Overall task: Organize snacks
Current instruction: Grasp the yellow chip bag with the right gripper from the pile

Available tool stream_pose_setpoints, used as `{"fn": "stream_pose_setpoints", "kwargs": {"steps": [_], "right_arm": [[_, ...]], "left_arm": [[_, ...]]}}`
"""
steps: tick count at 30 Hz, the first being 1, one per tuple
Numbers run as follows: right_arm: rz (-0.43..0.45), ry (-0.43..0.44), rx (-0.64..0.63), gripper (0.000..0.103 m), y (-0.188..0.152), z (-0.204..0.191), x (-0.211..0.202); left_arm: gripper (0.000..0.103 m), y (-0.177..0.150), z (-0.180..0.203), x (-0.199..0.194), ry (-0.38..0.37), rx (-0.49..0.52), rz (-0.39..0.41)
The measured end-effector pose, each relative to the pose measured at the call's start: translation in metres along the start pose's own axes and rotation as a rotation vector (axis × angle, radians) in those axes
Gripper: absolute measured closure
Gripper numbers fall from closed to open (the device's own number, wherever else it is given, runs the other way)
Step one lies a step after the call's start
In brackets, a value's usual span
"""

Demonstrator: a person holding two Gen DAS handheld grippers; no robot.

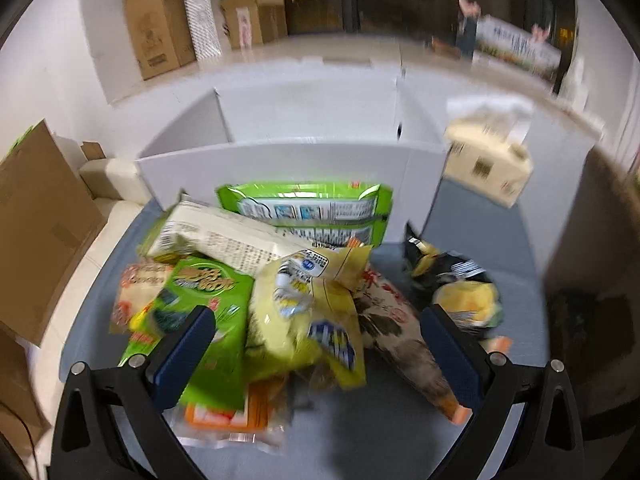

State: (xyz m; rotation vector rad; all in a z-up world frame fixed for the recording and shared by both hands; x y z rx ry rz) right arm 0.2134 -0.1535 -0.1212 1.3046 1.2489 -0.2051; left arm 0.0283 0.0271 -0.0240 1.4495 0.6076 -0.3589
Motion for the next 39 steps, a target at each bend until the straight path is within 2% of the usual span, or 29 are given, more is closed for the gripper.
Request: {"fn": "stream_pose_setpoints", "kwargs": {"steps": [3,4,5,13,21,25,31,36,39], "right_arm": [[-0.023,0.023,0.02,0.003,-0.001,0.004,0.017],[-0.031,0.033,0.019,0.018,-0.003,0.004,0.022],[-0.045,0.039,0.02,0.037,-0.005,0.004,0.026],[-0.021,0.085,0.02,0.045,-0.011,0.003,0.013],[0.135,0.109,0.049,0.045,-0.014,0.017,-0.049],[0.211,0.092,0.066,0.046,-0.02,0.026,-0.083],[0.323,0.073,0.128,0.046,-0.038,0.041,-0.138],[0.351,0.03,0.142,0.046,-0.052,0.047,-0.157],[0.337,0.03,0.153,0.046,-0.057,0.051,-0.153]], "left_arm": [[0.0,0.001,0.001,0.005,-0.007,-0.005,-0.015],[0.0,0.001,0.001,0.006,-0.005,-0.006,-0.02],[0.0,0.002,0.002,0.008,-0.005,-0.005,-0.023],[0.0,0.005,0.006,0.014,-0.013,-0.001,-0.031],[0.0,0.006,0.019,0.029,-0.029,0.015,-0.064],[0.0,0.006,0.029,0.044,-0.039,0.03,-0.1],[0.0,0.003,0.062,0.098,-0.063,0.058,-0.233],[0.0,-0.001,0.09,0.158,0.014,0.079,-0.366],[0.0,-0.002,0.095,0.192,0.11,0.063,-0.45]]}}
Point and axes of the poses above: each gripper's, at about its wrist camera, not at the fingertips, and x roughly the way its jaws point, z to its right, y to its top, the point moved 2 cm from there along x, roughly the way its jaws point, and after that the axes turned 9 degrees about y, right-handed, at the moved point
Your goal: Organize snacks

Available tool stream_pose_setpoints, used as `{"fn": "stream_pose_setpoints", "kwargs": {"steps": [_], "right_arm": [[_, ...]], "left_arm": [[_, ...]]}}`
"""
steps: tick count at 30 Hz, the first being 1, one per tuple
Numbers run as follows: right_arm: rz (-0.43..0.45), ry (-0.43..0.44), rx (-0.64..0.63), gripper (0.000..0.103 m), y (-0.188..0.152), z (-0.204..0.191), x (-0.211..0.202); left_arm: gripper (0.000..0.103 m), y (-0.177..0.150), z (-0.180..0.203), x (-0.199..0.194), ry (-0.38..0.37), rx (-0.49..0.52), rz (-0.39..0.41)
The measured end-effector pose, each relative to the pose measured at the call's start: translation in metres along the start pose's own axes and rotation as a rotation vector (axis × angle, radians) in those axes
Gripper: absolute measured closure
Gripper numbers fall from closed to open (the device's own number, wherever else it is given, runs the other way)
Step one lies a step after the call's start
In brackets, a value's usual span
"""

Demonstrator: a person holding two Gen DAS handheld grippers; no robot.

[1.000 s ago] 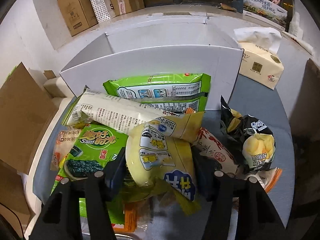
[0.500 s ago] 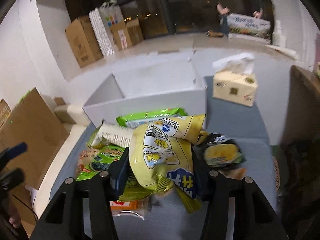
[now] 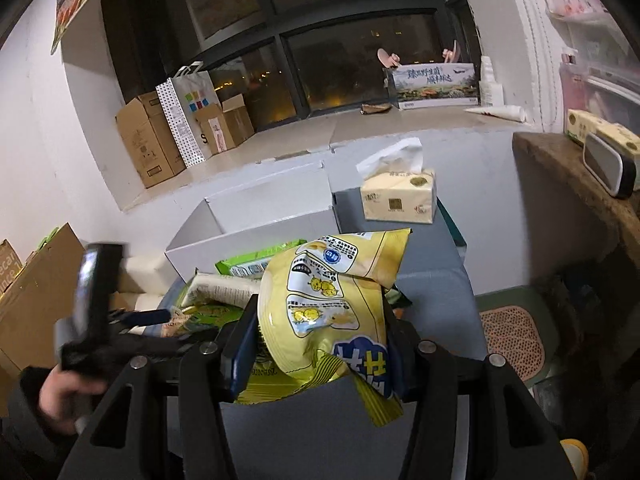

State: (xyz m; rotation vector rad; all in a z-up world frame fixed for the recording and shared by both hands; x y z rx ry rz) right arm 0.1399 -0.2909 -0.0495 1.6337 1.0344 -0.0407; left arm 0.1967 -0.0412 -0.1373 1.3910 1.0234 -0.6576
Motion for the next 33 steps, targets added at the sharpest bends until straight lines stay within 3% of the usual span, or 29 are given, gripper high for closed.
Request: {"fn": "stream_pose_setpoints", "kwargs": {"steps": [2,4,5,6,10,11,14,19,28,33], "right_arm": [[-0.013,0.002,0.004,0.046,-0.003,0.003,0.005],[-0.027,0.016,0.013,0.046,-0.006,0.005,0.01],[-0.035,0.023,0.016,0.046,-0.007,0.007,0.013],[-0.043,0.028,0.017,0.046,-0.009,0.007,0.016],[-0.062,0.046,0.022,0.046,-0.013,0.009,0.027],[-0.067,0.053,0.023,0.045,-0.013,0.009,0.03],[-0.074,0.067,0.017,0.046,-0.013,0.004,0.036],[-0.093,0.083,-0.012,0.045,-0.012,-0.009,0.048],[-0.086,0.131,-0.062,0.045,0.004,-0.04,0.055],[-0.069,0.178,-0.119,0.045,0.036,-0.065,0.081]], "left_arm": [[0.002,0.002,0.004,0.013,0.022,0.006,-0.039],[0.013,-0.003,0.003,0.021,-0.007,-0.003,-0.069],[0.025,-0.006,0.001,0.021,0.0,-0.003,-0.062],[0.031,-0.009,-0.003,0.018,0.022,-0.001,-0.041],[0.044,-0.016,-0.019,0.01,-0.048,-0.014,-0.023],[0.075,-0.018,-0.024,0.006,-0.067,-0.023,-0.009],[0.084,-0.023,-0.038,-0.013,-0.164,-0.031,0.043],[0.087,-0.031,-0.05,-0.023,-0.187,-0.023,0.074],[0.088,-0.036,-0.092,-0.096,-0.214,-0.059,0.214],[0.088,0.003,-0.116,-0.124,-0.241,-0.086,0.339]]}}
Point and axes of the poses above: each gripper's, at about its wrist camera, not at the fingertips, and x roughly the way its jaws point, z to its right, y to its top, the point moved 2 cm from there along x, roughly the way its jaws point, and after that the axes turned 9 degrees about y, right-handed, at the moved point
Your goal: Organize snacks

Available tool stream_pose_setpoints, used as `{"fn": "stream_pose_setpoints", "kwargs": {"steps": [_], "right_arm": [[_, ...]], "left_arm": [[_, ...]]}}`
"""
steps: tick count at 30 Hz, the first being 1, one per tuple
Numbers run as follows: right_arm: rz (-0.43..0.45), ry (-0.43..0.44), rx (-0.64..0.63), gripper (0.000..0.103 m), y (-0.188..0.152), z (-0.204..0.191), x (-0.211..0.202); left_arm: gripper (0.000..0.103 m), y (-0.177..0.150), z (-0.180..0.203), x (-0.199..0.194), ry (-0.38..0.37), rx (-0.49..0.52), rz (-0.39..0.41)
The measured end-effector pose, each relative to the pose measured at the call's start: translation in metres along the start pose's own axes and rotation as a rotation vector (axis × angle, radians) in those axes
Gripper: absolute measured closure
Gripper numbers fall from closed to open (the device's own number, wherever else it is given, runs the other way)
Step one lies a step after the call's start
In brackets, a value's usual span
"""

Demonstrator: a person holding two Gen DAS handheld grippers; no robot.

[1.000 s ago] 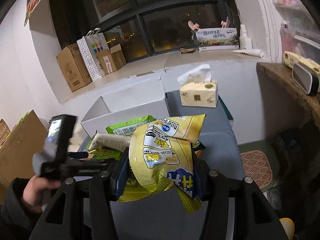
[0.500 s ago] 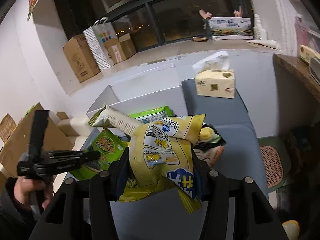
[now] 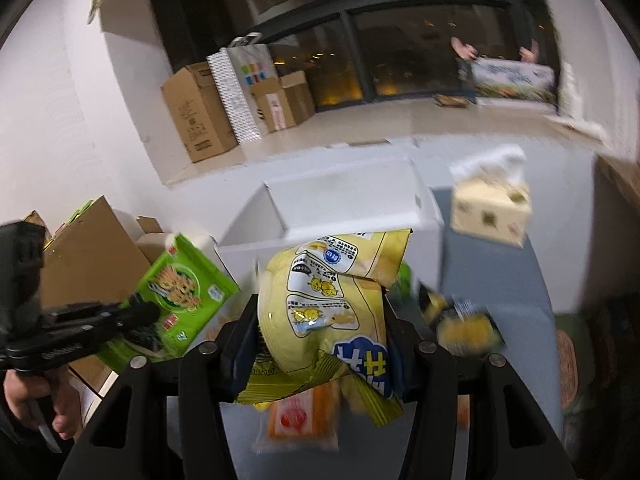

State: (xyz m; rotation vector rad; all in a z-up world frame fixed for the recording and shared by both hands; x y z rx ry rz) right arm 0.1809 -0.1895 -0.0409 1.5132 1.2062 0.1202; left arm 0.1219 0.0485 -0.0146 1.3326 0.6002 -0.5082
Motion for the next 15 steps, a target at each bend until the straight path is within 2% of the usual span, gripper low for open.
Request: {"fn": "stream_pose_setpoints", "kwargs": {"steps": [2,6,10,13,14,15], "right_arm": [[-0.004,-0.003,-0.028,0.045,0.023,-0.003,0.021],[-0.02,-0.04,-0.068,0.045,0.066,0.0,0.065],[-0.054,-0.067,-0.045,0.045,0.109,0.023,0.116],[-0.089,-0.069,-0.018,0.044,0.123,0.04,0.141],[-0.098,-0.07,-0.005,0.041,0.126,0.046,0.149],[-0.104,-0.077,-0.005,0.035,0.128,0.05,0.155]], "left_arm": [[0.088,0.024,-0.004,0.004,-0.001,0.006,0.044],[0.088,0.076,-0.011,0.045,0.008,0.009,0.087],[0.088,0.11,-0.014,0.095,0.016,0.008,0.066],[0.086,0.125,-0.013,0.129,0.044,0.027,0.055],[0.084,0.128,-0.013,0.142,0.068,0.032,0.049],[0.066,0.13,-0.012,0.151,0.091,0.033,0.031]]}}
Point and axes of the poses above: each gripper's, at about its wrist camera, not at the fingertips, and x roughly the way its jaws point, z to its right, y to its top, the point moved 2 cm from there along x, roughly the way its jaws point, and after that the axes turned 9 degrees about y, right-handed, at the moved point
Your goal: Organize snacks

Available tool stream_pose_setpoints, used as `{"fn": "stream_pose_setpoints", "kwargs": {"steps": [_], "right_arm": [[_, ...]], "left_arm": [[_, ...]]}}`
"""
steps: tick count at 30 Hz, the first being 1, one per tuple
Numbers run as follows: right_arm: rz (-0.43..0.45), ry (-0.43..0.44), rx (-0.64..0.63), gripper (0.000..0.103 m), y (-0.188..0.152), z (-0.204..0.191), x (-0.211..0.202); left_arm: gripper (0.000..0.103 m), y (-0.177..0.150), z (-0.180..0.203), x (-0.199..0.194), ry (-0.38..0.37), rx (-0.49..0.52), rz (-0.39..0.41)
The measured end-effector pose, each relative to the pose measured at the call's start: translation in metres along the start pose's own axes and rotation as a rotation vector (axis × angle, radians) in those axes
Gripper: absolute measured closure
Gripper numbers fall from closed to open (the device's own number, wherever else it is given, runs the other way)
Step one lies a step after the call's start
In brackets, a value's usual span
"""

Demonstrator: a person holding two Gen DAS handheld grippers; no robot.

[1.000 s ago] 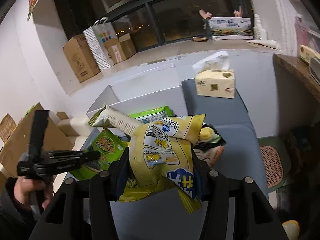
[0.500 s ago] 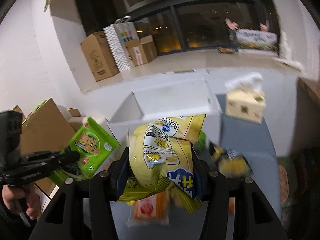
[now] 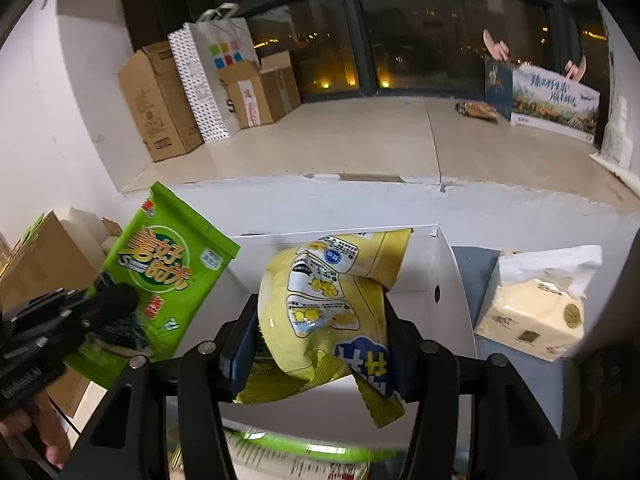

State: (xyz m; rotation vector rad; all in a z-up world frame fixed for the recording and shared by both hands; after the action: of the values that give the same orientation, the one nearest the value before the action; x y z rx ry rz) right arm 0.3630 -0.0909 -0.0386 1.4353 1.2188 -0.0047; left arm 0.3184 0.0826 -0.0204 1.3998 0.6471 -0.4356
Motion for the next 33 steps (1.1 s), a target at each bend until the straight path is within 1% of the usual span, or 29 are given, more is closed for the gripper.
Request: {"fn": "stream_pose_setpoints", "kwargs": {"steps": [1,2,3,4,6,8,10,14,18,21,25,26,29,31,33], "right_arm": [[-0.006,-0.021,-0.002,0.015,0.002,0.003,0.006],[-0.005,-0.04,-0.002,0.002,0.002,0.005,0.008],[0.007,-0.06,-0.004,0.0,0.002,0.007,0.008],[0.02,-0.062,-0.006,0.0,0.002,0.009,0.007],[0.04,-0.061,0.001,0.0,0.0,0.012,0.002],[0.047,-0.051,0.006,0.0,-0.002,0.014,-0.003],[0.061,-0.039,0.011,0.0,-0.005,0.015,-0.008],[0.109,-0.004,0.022,0.0,-0.009,0.012,-0.028],[0.144,0.008,0.0,0.0,-0.016,0.005,-0.051],[0.172,0.018,-0.016,0.0,-0.026,-0.003,-0.07],[0.193,0.055,-0.05,0.0,-0.042,-0.015,-0.096],[0.201,0.059,-0.061,0.0,-0.047,-0.019,-0.104],[0.227,0.076,-0.091,0.0,-0.065,-0.029,-0.126],[0.248,0.074,-0.109,0.0,-0.078,-0.035,-0.14],[0.266,0.073,-0.124,0.0,-0.097,-0.04,-0.155]], "left_arm": [[0.053,-0.001,0.001,0.005,0.018,0.0,-0.015],[0.023,0.0,0.0,0.013,0.03,-0.007,-0.031],[0.006,-0.002,-0.001,0.014,0.024,-0.015,-0.025],[0.003,-0.004,-0.002,0.011,0.019,-0.023,-0.012],[0.002,-0.007,-0.005,0.009,0.026,-0.028,0.003],[0.0,-0.01,-0.007,0.008,0.026,-0.037,-0.013],[0.0,-0.011,-0.01,0.001,0.025,-0.056,-0.007],[0.0,-0.012,-0.012,-0.019,0.03,-0.061,0.033],[0.0,-0.015,-0.013,-0.041,0.057,-0.06,0.08],[0.0,-0.018,-0.013,-0.057,0.052,-0.06,0.109],[0.0,-0.028,-0.006,-0.081,0.076,-0.022,0.165],[0.0,-0.032,-0.003,-0.087,0.066,-0.013,0.165],[0.0,-0.047,0.006,-0.102,-0.003,-0.01,0.166],[0.0,-0.062,0.014,-0.112,-0.019,0.02,0.166],[0.0,-0.08,0.023,-0.118,-0.044,0.051,0.126]]}}
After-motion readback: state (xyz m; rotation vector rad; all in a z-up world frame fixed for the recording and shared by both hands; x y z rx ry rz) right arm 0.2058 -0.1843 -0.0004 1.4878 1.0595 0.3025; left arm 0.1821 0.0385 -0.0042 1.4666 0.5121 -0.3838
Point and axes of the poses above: each gripper's, at about its wrist camera, not at the fingertips, and x roughly the way its jaws point, z to its right, y to its top, the point moved 2 cm from there along x, roughly the way its jaws point, and after that the axes turned 9 degrees about y, right-handed, at the moved point
